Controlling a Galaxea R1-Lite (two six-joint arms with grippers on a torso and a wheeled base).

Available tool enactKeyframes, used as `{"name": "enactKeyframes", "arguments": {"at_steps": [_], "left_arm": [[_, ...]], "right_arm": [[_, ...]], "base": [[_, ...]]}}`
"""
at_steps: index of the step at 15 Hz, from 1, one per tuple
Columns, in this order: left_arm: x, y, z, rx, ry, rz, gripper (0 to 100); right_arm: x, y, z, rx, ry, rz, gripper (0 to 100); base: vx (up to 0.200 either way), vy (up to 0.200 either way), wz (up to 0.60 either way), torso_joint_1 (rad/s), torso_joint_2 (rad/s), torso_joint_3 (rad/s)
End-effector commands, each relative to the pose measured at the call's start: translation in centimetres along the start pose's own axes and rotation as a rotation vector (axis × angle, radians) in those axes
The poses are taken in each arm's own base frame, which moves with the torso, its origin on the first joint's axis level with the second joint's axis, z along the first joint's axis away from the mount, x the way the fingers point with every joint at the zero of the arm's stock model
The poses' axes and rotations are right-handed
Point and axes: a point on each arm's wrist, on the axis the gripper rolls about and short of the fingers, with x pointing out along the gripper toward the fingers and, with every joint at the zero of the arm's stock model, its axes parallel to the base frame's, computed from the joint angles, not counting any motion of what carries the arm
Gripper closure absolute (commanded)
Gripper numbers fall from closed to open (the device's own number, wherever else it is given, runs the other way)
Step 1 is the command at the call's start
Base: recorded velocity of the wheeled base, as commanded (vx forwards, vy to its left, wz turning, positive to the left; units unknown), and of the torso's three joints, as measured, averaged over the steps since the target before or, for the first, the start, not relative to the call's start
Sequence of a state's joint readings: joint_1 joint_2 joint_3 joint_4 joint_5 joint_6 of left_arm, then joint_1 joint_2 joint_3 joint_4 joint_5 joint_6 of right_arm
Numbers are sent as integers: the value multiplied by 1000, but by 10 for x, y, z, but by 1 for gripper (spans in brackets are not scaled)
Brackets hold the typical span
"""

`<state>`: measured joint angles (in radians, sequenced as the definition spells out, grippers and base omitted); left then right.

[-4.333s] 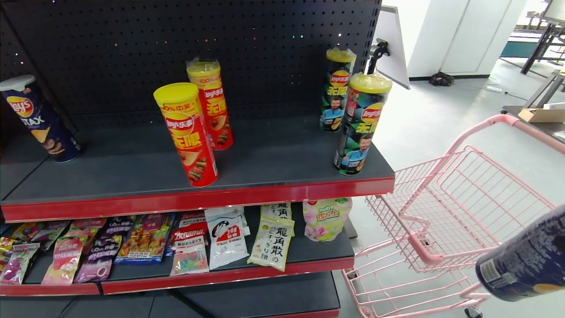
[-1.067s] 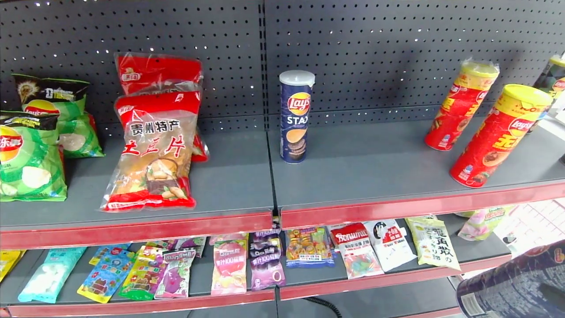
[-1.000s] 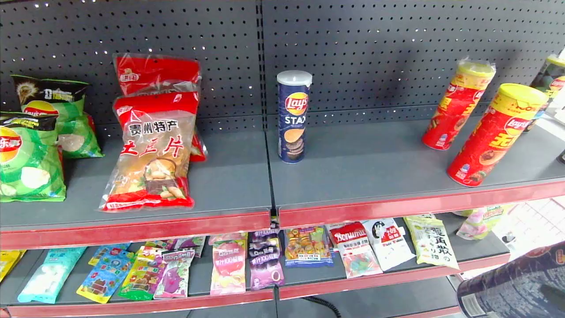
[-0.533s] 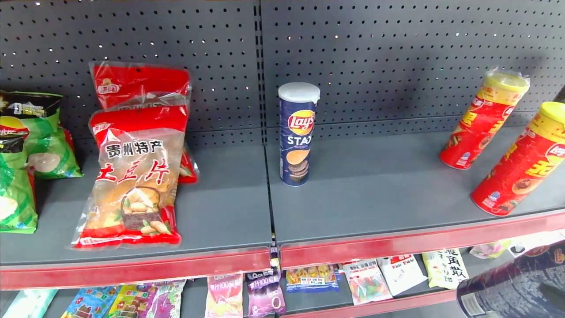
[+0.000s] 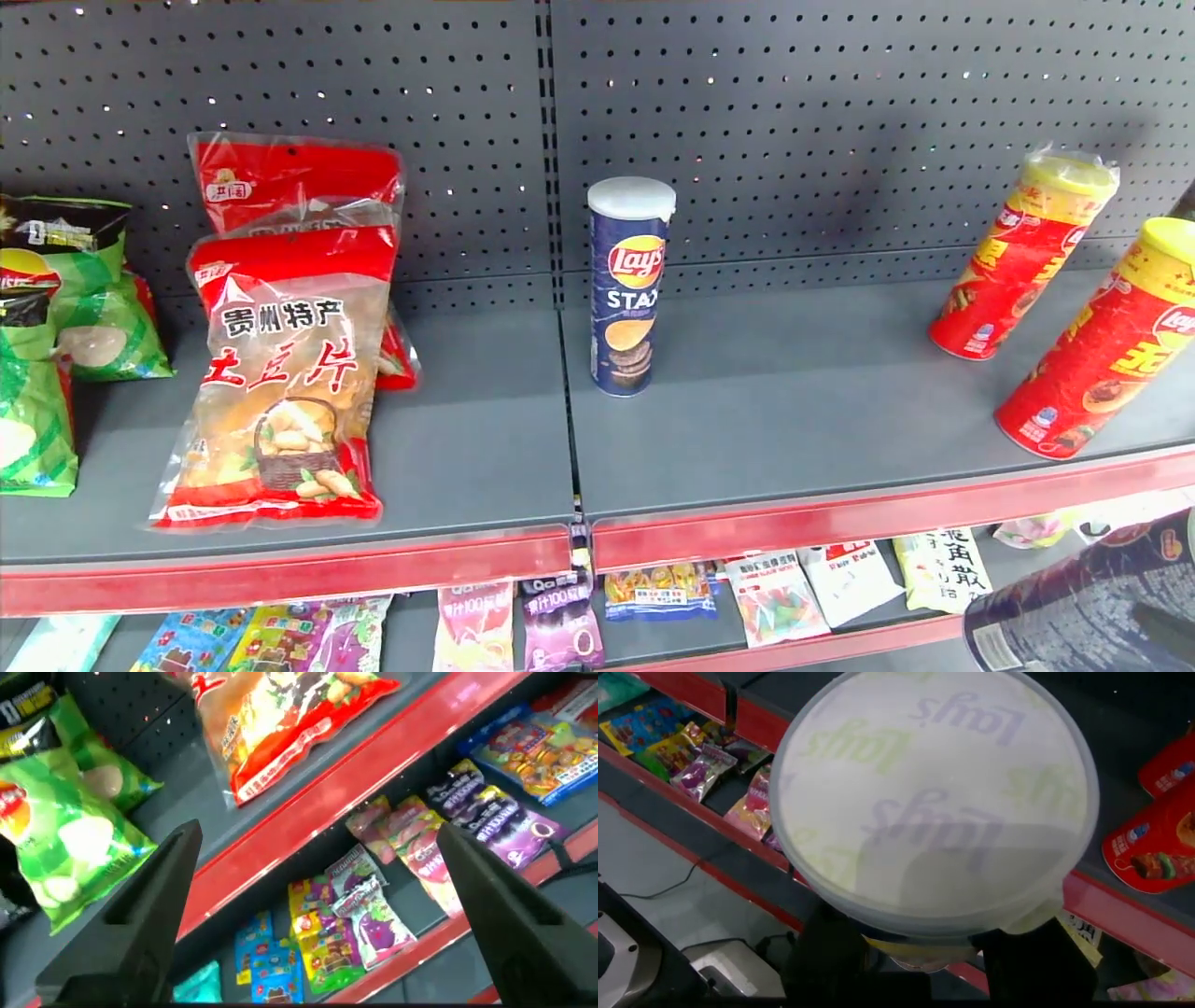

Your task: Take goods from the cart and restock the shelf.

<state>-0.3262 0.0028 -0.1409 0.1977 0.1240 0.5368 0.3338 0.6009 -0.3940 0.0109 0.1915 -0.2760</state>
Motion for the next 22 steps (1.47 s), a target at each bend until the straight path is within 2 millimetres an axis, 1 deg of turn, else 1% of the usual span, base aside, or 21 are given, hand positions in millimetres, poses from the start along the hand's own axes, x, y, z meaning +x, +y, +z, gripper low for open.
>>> {"name": "enactKeyframes", "arguments": {"at_steps": [1,2,3,4,5,6,8,9,10,11,12,13,14,15,16,18,21,22], "left_arm": [[0,1,2,-14,-2,5,0],[5,16,28,-175,29,-14,0],[7,21,37,-214,36,-20,0],[27,44,82,-347,60,-71,0],[44,55,110,-381,44,-193,0],[59,62,132,-384,18,-305,0],[113,70,172,-373,-7,-544,0],[123,71,178,-364,-19,-579,0],[166,66,195,-344,-31,-665,0],[188,58,200,-332,-20,-707,0],[203,50,204,-328,-11,-739,0],[221,41,209,-323,-10,-764,0],[234,35,212,-317,-17,-774,0],[259,27,218,-313,-43,-775,0],[274,18,222,-304,-52,-785,0],[289,11,227,-296,-56,-795,0],[300,8,227,-295,-45,-786,0],[310,5,226,-287,-35,-774,0]], "right_arm": [[1,0,0,0,1,1,100],[0,0,2,1,-3,0,100],[0,-1,3,0,-6,-1,100],[2,-2,5,0,-4,0,100],[3,-3,7,1,-1,0,100],[4,-3,9,1,-3,0,100],[6,-6,16,0,-13,-4,100],[6,-6,18,0,-16,-4,100],[4,-9,30,0,-50,0,100],[7,-11,42,8,-77,43,100],[8,-13,56,29,-109,74,100],[14,-16,73,71,-128,106,100],[19,-18,80,89,-131,111,100],[26,-21,88,114,-124,114,100],[30,-22,89,119,-113,116,100],[31,-21,87,120,-106,117,100],[33,-22,90,119,-111,129,100],[36,-20,90,117,-103,155,100]], "base": [[0,0,0,0,0,0],[0,0,0,0,0,0],[0,0,0,0,0,0],[0,0,0,0,0,0],[0,0,0,0,0,0],[0,0,0,0,0,0],[0,0,0,0,0,0],[0,0,0,0,0,0],[0,0,0,0,0,0],[0,0,0,0,0,0],[0,0,0,0,0,0],[0,0,0,0,0,0],[0,0,0,0,0,0],[0,0,0,0,0,0],[0,0,0,0,0,0],[0,0,0,0,0,0],[0,0,0,0,0,0],[0,0,0,0,0,0]]}}
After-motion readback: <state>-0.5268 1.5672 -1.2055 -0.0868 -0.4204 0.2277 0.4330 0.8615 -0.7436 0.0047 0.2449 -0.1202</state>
